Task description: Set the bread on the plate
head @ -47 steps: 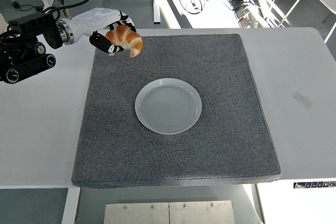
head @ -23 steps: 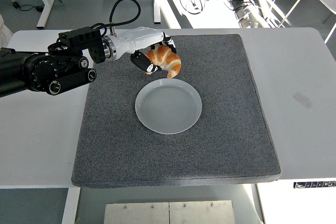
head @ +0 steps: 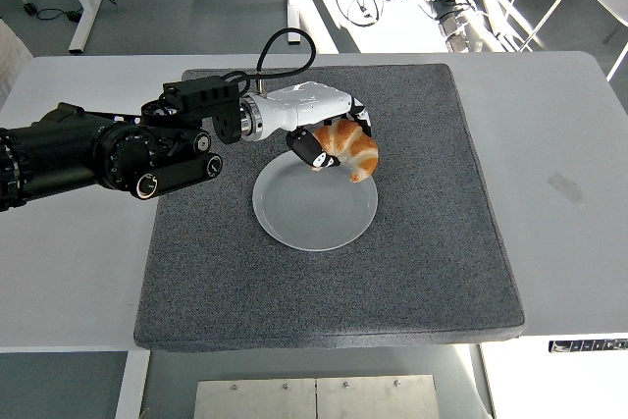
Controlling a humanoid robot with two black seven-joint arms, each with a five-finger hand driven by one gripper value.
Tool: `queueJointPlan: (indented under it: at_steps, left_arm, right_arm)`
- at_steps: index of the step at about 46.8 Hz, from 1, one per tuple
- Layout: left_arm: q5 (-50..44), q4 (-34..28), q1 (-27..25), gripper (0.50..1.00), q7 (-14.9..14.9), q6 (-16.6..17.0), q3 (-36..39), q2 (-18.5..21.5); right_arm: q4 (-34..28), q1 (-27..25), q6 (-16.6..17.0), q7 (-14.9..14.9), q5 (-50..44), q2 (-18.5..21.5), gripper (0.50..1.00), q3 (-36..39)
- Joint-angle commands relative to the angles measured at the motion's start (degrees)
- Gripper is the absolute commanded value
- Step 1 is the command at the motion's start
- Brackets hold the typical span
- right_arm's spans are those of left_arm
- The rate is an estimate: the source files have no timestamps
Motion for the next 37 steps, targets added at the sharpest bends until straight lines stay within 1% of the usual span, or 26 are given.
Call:
queueJointPlan:
  at_steps: [1, 8, 26, 37]
  left_arm:
    - [0.4, 0.0, 0.2, 0.5, 0.0, -0.8, 0.2, -0.1]
    - [0.6, 0.1, 0.1, 0.5, 0.0, -1.1, 3.5, 0.1]
    - [0.6, 0.8, 1.8, 0.5, 0.0, -1.1, 3.7, -0.1]
    - [0.6, 1.9, 3.4, 0.5, 0.0, -1.0, 3.7, -1.0]
  right_arm:
    - [0.0, 0.0, 0.0, 0.0, 0.0, 0.0, 1.0, 0.0]
    - [0.0, 0.0, 0.0, 0.0, 0.0, 0.0, 1.0, 0.0]
    - [0.0, 0.0, 0.0, 0.0, 0.0, 0.0, 1.0, 0.0]
    - [0.0, 0.0, 0.0, 0.0, 0.0, 0.0, 1.0, 0.0]
